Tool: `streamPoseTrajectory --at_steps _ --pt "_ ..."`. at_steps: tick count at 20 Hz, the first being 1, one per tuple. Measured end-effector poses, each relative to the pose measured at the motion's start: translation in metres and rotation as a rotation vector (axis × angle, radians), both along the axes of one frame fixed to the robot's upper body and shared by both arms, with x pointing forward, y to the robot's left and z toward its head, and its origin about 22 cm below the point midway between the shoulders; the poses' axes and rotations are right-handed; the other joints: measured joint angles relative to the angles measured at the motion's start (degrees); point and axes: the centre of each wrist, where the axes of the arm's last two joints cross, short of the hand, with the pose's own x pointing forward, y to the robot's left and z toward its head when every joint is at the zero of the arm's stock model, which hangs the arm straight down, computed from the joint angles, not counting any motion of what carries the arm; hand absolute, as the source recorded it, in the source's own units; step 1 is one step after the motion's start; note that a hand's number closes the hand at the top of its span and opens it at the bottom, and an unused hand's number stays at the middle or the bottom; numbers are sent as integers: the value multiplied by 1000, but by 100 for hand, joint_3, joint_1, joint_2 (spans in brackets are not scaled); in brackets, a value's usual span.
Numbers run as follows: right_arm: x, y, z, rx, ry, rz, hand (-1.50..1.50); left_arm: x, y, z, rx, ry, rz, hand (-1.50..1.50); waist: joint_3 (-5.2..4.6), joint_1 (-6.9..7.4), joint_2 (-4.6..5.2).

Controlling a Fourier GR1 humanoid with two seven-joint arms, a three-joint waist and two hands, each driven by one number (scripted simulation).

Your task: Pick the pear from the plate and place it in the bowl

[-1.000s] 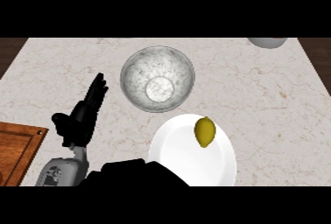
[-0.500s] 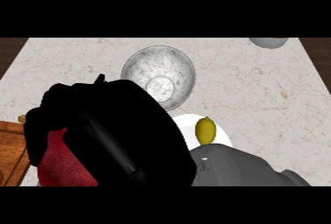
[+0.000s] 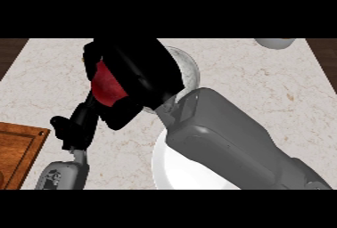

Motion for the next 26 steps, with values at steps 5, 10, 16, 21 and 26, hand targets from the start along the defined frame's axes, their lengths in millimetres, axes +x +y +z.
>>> streamPoseTrajectory --at_steps 5,10,16,21,26 --pt "41 -5 -35 -29 -1 -53 150 -3 -6 0 0 -7 -4 0 2 16 6" --pt "76 -18 -66 -72 -8 -96 150 -3 -3 1 1 -3 -5 0 3 33 14" --pt "103 -37 -104 -106 117 -103 -150 -3 -3 0 7 -12 -9 0 3 84 35" --pt "116 -50 -126 -105 261 -26 -150 -3 -10 -1 6 -12 -18 0 4 120 51" --pt "124 -63 -133 14 309 65 -150 1 -12 2 6 -11 -16 0 7 125 51"
